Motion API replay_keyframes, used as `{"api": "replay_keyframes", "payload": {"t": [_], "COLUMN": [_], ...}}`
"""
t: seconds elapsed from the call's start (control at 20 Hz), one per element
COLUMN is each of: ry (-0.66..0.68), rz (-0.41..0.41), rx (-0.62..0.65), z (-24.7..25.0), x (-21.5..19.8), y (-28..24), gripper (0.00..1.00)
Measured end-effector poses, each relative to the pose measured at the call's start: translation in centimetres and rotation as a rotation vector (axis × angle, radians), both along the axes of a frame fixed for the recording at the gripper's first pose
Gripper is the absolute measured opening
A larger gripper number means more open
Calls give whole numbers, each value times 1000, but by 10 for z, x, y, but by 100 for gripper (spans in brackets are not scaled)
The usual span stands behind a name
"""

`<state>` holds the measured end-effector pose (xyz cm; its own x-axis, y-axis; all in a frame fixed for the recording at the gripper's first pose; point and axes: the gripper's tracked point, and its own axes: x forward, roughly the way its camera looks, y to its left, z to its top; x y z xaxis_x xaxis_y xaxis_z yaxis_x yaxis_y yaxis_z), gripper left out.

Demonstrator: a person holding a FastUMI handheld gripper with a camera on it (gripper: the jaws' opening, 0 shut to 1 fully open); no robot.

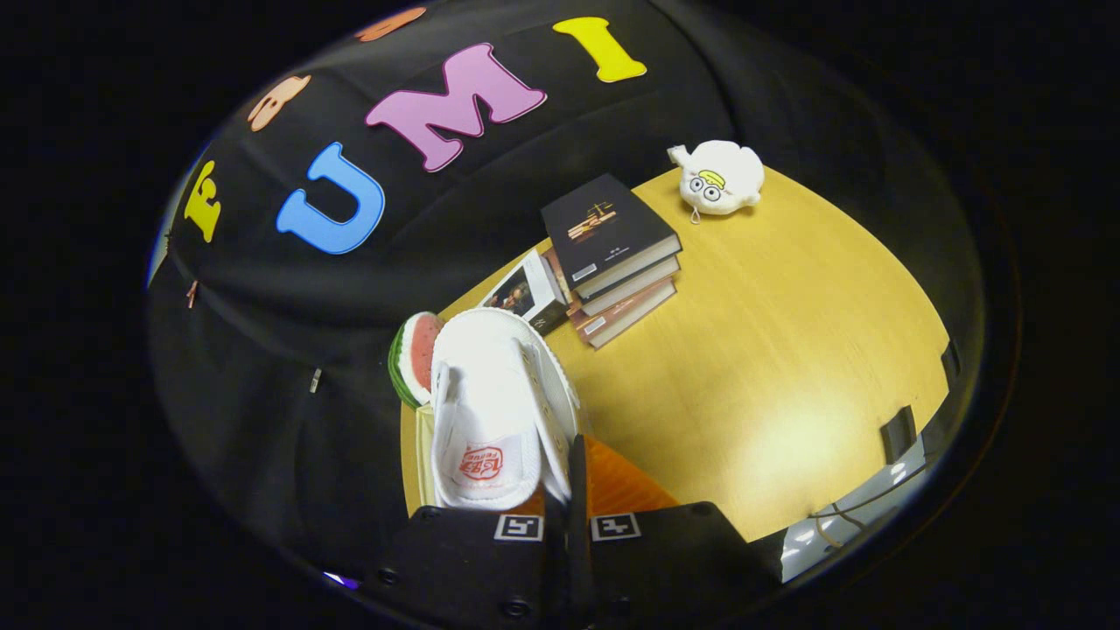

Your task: Open the storage box then place both shoes into the box .Put the left shoe in first, then the right shoe, with the right side of both shoes facing outward in a uniform manner.

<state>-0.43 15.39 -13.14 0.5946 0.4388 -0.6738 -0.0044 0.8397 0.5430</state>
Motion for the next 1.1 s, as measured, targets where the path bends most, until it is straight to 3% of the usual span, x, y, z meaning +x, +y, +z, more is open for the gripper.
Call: {"api": "replay_keyframes", "payload": {"t": [0.35,0.65,0.7,0.85,1.1], "ry": [29,44,48,-2,-194], "rz": [58,89,108,103,109], "rx": [-33,-89,-43,61,-35], "z": [-13,-28,-24,6,49], "x": [-14,-16,-17,-12,8], "y": [68,87,98,112,84], "gripper": [5,6,12,100,99]}}
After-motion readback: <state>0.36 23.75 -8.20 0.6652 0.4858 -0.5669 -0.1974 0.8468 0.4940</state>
